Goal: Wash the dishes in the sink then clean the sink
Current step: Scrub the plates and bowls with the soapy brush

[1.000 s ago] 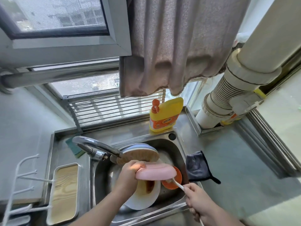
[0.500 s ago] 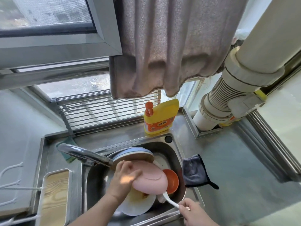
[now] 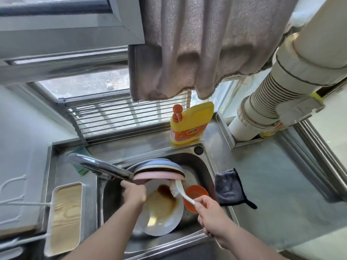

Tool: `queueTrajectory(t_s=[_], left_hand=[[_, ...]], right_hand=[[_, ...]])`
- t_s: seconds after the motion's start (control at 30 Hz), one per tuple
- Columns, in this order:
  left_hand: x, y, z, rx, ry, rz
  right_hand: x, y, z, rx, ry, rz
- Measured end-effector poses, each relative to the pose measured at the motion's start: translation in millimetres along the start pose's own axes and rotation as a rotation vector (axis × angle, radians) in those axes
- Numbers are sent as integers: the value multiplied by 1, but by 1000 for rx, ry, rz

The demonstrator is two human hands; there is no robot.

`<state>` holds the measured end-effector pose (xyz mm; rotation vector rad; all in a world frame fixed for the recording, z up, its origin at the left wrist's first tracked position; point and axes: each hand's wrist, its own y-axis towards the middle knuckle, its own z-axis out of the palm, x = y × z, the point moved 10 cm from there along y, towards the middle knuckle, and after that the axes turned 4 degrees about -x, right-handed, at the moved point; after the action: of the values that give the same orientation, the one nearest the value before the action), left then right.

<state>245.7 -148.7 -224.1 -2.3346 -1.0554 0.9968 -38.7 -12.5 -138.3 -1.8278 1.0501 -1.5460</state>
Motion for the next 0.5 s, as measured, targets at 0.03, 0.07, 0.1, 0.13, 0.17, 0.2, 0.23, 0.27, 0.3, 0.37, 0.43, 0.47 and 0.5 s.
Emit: queueTrajectory(t_s=[0.03, 0.07, 0.1, 0.13, 0.17, 0.2, 0.23, 0.27, 0.3, 0.37, 0.43, 0.47, 0.5], left_hand=[[5, -1, -2, -13, -64, -67], [11, -1, -6, -24, -91, -111], [17, 1, -9, -22, -68, -101], [25, 5, -11, 5, 11, -62], [36, 8, -9, 54, 131, -21], [49, 13, -4, 100, 255, 14], [62, 15, 0, 140, 354, 45], [72, 14, 6, 195, 411, 72], [78, 9, 11, 239, 415, 95], [84, 6, 10, 255, 428, 134], [82, 13, 7, 223, 496, 206], [80, 17, 7, 203, 503, 234], [76, 20, 7, 200, 494, 255]], right_hand=[[5, 2, 0, -13, -1, 6], [11, 5, 1, -22, -4, 8], [16, 8, 3, -24, -8, 8], [23, 11, 6, -20, -7, 6], [29, 13, 9, -12, 3, 6], [33, 13, 14, 2, 17, 10], [36, 14, 19, 19, 23, 13], [36, 14, 24, 36, 11, 11], [33, 14, 27, 49, -15, 4], [22, 10, 28, 61, -80, -14], [4, 5, 26, 78, -142, -30], [-5, 4, 24, 72, -166, -34], [-12, 4, 19, 53, -185, -37]])
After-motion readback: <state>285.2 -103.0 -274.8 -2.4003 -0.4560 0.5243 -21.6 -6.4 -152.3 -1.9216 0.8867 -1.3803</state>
